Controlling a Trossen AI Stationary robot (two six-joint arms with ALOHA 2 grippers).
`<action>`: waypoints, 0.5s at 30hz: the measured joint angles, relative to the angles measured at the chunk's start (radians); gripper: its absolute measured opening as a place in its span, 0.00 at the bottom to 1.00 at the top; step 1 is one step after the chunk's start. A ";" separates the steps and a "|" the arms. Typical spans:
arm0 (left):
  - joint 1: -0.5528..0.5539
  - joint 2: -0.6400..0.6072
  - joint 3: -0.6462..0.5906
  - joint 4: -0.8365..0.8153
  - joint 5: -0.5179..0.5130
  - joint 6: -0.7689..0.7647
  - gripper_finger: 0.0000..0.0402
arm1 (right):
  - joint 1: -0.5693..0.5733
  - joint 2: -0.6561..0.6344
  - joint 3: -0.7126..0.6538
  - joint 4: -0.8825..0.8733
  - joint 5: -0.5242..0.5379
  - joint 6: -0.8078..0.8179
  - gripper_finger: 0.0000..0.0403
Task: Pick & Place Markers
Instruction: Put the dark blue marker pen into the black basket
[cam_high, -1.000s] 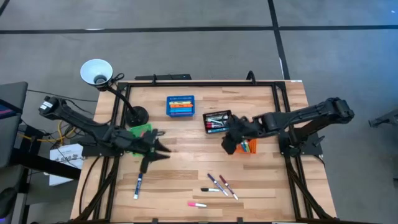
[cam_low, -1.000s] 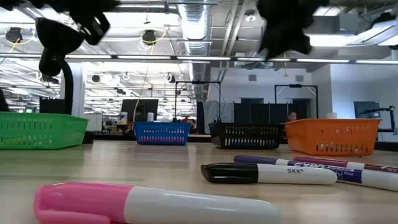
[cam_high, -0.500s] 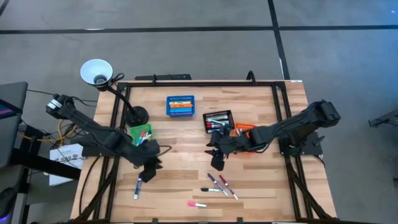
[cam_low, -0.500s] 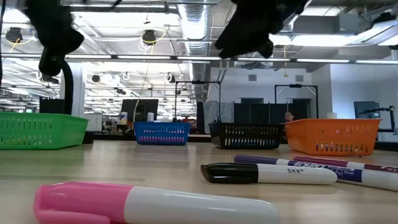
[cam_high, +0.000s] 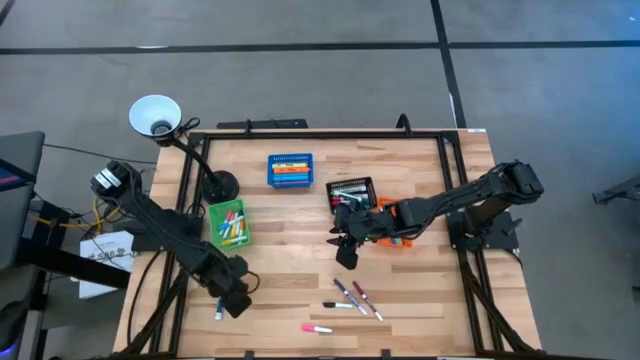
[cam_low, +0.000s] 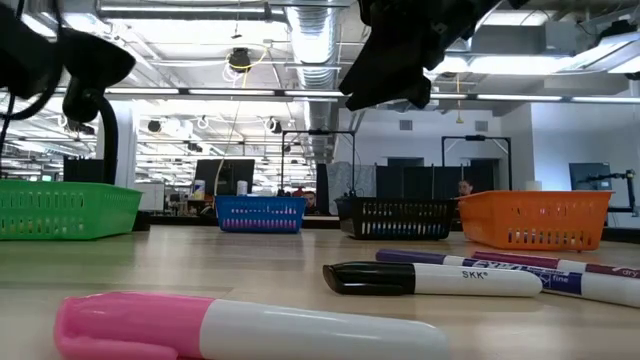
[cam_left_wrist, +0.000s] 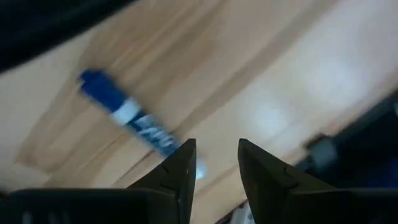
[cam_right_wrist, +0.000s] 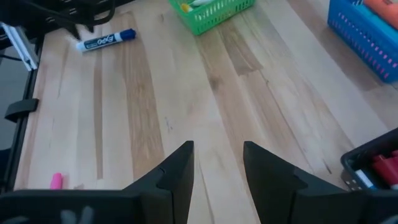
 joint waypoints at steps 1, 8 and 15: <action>-0.009 0.006 0.000 -0.021 0.001 -0.027 0.29 | 0.000 0.000 0.000 0.000 -0.001 0.000 0.32; -0.056 0.058 0.000 -0.087 -0.073 -0.116 0.29 | 0.000 0.000 0.000 0.003 -0.001 0.000 0.32; -0.061 0.145 0.000 -0.088 -0.047 -0.129 0.29 | 0.000 0.000 0.000 0.002 -0.001 0.000 0.32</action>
